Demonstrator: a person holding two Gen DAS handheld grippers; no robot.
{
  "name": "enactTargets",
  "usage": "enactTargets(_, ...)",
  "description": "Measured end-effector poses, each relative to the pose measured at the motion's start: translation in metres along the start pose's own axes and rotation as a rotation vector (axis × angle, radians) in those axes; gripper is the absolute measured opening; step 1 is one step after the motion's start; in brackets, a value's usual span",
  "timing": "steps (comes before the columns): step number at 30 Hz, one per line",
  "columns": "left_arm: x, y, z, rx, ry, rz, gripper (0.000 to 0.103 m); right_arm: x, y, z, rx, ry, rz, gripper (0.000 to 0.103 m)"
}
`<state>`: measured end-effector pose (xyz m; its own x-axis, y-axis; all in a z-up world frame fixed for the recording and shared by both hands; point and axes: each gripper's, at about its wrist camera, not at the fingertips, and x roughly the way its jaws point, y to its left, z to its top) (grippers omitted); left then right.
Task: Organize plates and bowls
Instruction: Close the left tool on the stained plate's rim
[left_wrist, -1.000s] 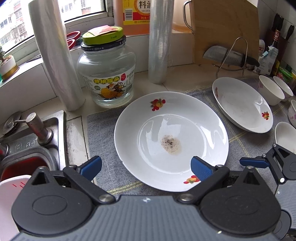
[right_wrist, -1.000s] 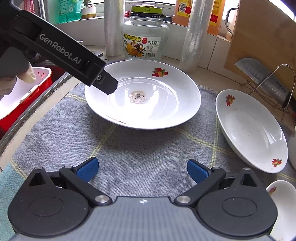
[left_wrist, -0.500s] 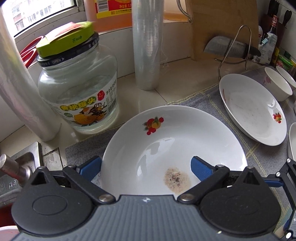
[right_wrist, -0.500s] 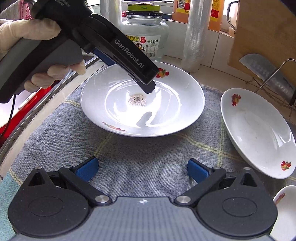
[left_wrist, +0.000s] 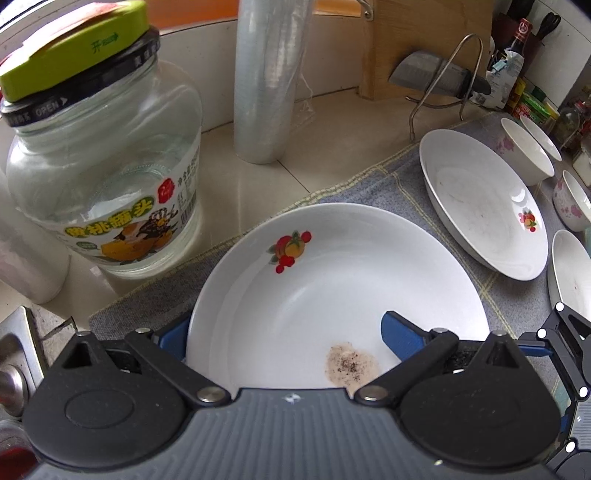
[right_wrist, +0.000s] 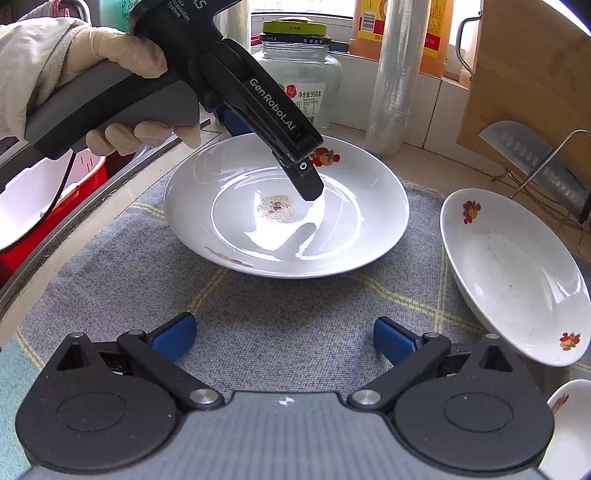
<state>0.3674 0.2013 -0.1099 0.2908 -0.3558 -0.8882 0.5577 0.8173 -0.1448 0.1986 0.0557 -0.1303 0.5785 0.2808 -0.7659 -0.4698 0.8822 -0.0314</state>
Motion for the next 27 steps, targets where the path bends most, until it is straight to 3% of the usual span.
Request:
enactTargets(7,0.003,0.003,0.001,0.029,0.017,-0.025,0.102,0.006,-0.006,0.004,0.018,0.000,0.017,0.103)
enactTargets(15,0.006,-0.006,0.001,0.112,0.046,0.020,0.102,0.007,-0.006,0.004,0.010,-0.006,0.023,0.103)
enactTargets(27,0.003,0.012,0.008,0.040,0.030,-0.069,0.102,0.011,-0.003,0.011,-0.012,-0.010,0.013,0.103)
